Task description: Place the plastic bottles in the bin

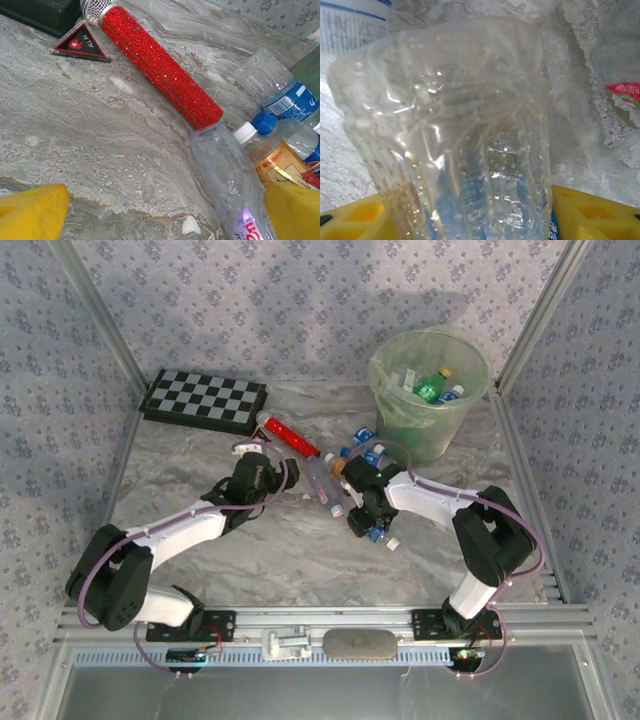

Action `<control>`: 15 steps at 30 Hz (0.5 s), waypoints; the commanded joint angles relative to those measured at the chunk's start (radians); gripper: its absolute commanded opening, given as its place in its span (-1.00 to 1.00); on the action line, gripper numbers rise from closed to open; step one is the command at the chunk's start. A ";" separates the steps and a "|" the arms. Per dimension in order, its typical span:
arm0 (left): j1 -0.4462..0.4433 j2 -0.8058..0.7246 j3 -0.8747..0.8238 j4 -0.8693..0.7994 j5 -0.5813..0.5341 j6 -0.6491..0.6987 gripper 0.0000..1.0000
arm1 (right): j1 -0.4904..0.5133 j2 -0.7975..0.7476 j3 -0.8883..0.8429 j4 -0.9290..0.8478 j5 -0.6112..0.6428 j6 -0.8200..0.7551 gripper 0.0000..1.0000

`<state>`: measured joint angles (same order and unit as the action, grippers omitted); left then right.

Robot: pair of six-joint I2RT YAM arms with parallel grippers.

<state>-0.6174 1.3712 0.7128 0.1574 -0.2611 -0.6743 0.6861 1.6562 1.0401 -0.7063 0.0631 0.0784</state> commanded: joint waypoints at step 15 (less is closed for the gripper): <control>-0.007 -0.005 0.025 0.019 0.012 -0.002 1.00 | -0.083 -0.311 0.034 0.113 -0.211 -0.042 0.03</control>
<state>-0.6174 1.3712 0.7128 0.1589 -0.2539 -0.6743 0.6342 1.3865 1.0286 -0.6308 -0.0719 0.0624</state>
